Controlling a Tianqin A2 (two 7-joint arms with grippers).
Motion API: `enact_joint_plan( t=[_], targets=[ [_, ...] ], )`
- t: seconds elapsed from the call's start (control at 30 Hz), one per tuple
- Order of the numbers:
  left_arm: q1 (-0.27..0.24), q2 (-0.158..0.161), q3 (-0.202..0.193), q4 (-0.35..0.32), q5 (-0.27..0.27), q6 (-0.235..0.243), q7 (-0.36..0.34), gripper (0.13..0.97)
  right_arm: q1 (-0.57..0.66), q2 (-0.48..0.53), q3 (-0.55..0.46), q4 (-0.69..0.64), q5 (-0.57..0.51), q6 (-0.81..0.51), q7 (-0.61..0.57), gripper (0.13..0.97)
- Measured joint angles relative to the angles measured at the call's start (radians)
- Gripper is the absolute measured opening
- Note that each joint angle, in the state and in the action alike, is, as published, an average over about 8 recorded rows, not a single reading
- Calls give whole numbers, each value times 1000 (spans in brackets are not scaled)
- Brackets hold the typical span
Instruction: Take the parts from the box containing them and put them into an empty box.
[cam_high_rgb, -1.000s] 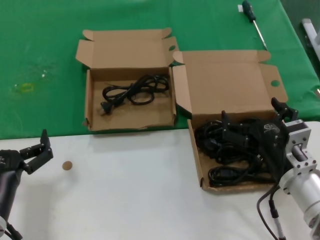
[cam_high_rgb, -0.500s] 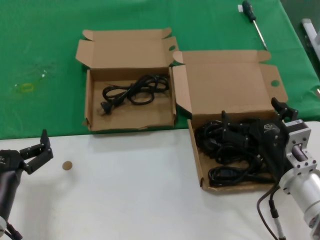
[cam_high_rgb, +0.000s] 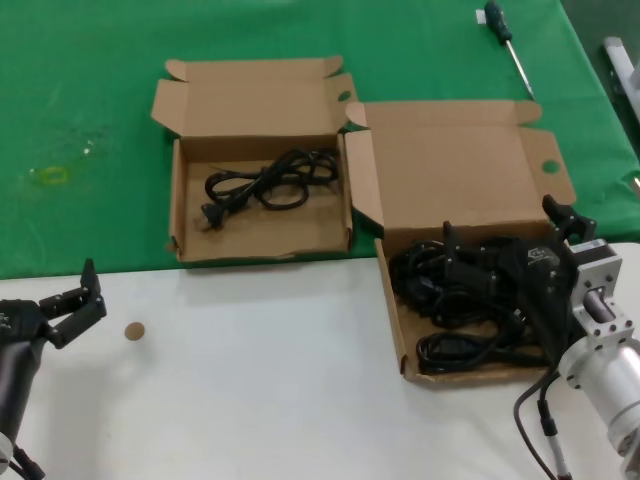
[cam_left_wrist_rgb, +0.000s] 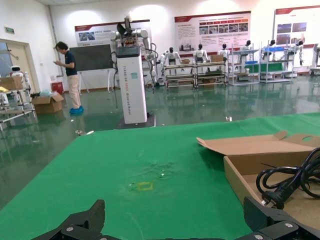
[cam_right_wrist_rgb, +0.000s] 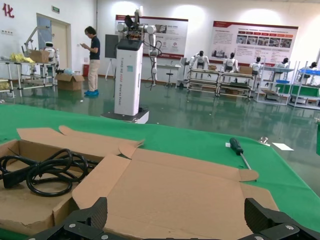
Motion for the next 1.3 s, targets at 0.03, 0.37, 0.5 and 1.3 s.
enact_joint_plan(
  t=[0.03, 0.37, 0.5, 1.3],
  targets=[
    [0, 0, 0, 0, 0, 0, 0, 966, 0, 0, 0, 0, 0, 0, 0, 966],
    [0, 0, 0, 0, 0, 0, 0, 966, 0, 0, 0, 0, 0, 0, 0, 966],
    [0, 0, 0, 0, 0, 0, 0, 966, 0, 0, 0, 0, 0, 0, 0, 966],
    [0, 0, 0, 0, 0, 0, 0, 966, 0, 0, 0, 0, 0, 0, 0, 966]
  ],
)
